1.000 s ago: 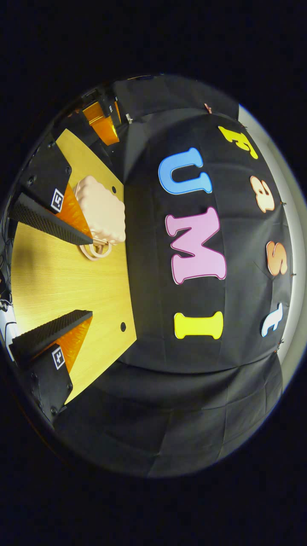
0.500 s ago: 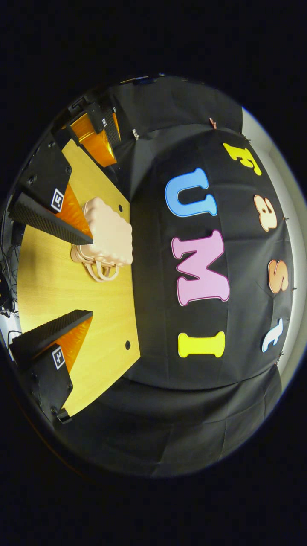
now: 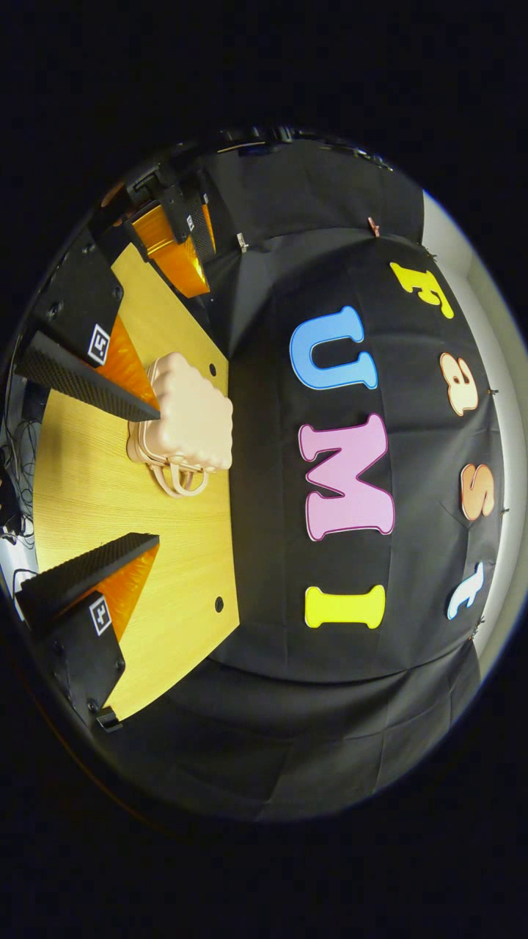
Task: First open the suitcase, pack the skin care products into it, and then close the suitcase.
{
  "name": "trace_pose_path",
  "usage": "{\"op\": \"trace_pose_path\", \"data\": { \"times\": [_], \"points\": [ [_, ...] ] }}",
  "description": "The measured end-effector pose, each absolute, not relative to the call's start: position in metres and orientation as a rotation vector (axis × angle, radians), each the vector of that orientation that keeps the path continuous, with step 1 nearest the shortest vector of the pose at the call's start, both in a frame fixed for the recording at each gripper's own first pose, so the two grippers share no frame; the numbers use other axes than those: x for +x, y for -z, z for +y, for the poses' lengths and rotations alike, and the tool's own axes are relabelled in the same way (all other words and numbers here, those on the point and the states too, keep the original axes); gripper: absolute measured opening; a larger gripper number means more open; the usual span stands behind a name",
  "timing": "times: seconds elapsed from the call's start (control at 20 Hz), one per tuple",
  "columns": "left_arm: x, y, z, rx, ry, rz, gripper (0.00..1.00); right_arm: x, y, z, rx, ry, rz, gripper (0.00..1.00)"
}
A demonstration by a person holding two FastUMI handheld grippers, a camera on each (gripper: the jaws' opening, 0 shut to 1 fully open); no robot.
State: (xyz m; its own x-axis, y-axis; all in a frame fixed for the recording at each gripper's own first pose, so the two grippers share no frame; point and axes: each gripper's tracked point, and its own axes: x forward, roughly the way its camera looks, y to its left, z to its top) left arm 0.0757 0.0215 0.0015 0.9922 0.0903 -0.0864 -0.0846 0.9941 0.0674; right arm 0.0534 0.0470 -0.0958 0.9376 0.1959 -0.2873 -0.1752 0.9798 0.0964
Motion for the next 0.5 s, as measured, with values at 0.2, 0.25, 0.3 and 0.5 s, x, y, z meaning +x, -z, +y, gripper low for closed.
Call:
{"op": "trace_pose_path", "data": {
  "times": [0.2, 0.25, 0.3, 0.5],
  "points": [
    [0.075, 0.006, 0.017, 0.022, -0.066, 0.103, 0.95, 0.047, 0.093, 0.048, 0.07, -0.193, 0.291, 0.97],
    [0.076, 0.009, 0.017, 0.034, -0.062, 0.103, 0.95, 0.047, 0.092, 0.046, 0.067, -0.19, 0.287, 0.97],
    [0.076, 0.01, 0.015, 0.049, -0.055, 0.101, 0.95, 0.046, 0.092, 0.043, 0.064, -0.184, 0.286, 0.97],
    [0.074, 0.022, 0.008, 0.058, -0.027, 0.1, 0.95, 0.039, 0.1, 0.044, 0.052, -0.176, 0.306, 0.97]
  ]
}}
